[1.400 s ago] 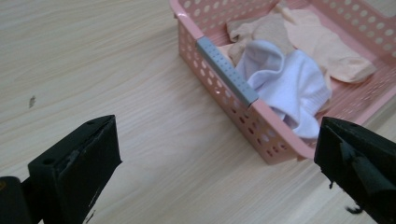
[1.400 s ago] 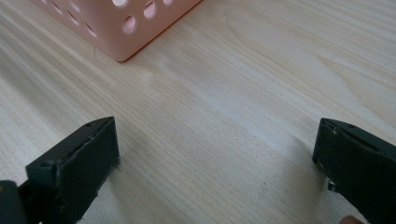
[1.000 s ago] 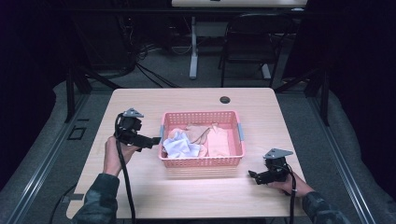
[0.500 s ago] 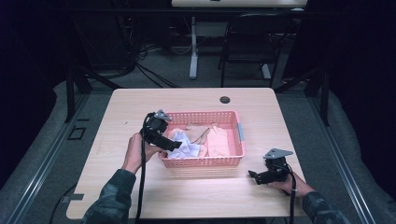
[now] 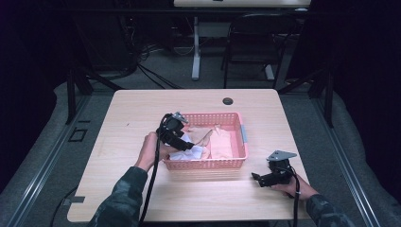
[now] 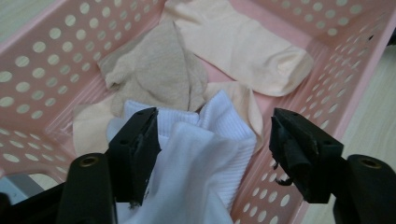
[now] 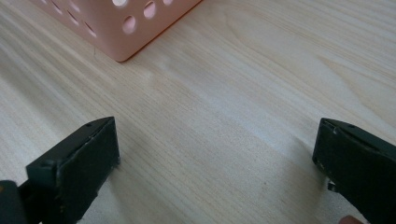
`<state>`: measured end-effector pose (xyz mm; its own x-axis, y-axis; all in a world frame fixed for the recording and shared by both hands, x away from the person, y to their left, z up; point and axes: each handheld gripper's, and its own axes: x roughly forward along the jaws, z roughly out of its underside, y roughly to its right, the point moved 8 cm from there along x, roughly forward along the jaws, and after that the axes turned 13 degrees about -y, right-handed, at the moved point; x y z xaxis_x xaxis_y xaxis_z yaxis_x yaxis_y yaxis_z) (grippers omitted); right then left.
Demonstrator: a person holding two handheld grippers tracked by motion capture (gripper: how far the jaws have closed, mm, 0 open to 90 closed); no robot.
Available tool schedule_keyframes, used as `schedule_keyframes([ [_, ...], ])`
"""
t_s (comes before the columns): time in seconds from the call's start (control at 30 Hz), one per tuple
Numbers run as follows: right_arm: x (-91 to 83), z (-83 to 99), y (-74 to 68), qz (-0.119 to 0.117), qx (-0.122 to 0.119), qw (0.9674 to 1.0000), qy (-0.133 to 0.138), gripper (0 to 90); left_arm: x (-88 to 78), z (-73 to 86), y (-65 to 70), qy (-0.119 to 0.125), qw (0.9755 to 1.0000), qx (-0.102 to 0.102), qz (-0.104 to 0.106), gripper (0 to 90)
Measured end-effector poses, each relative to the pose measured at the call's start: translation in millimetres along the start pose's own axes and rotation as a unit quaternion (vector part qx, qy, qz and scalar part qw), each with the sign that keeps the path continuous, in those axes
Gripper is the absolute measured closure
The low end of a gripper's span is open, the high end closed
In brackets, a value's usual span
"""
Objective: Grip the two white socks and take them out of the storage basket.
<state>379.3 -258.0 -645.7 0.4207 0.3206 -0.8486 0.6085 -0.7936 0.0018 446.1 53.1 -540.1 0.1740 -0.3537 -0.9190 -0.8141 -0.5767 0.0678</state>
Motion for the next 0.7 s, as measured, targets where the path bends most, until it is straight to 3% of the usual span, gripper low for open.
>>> schedule_keyframes([
  [0.33, 0.0, 0.1, 0.0, 0.000, 0.000, 1.0000, 0.000, 0.0, 12.1, 10.4, -9.2, -0.034, 0.9993, -0.013, 0.000, 49.0],
  [0.47, 0.0, 0.0, 0.0, 0.000, 0.000, 1.0000, 0.000, 0.0, 13.5, 14.4, -8.4, -0.047, 0.9989, -0.002, -0.008, 56.4],
  [0.7, 0.0, 0.0, 0.0, 0.000, 0.000, 1.0000, 0.000, 0.0, 14.5, 21.3, -12.2, -0.056, 0.9983, -0.003, -0.015, 68.7],
])
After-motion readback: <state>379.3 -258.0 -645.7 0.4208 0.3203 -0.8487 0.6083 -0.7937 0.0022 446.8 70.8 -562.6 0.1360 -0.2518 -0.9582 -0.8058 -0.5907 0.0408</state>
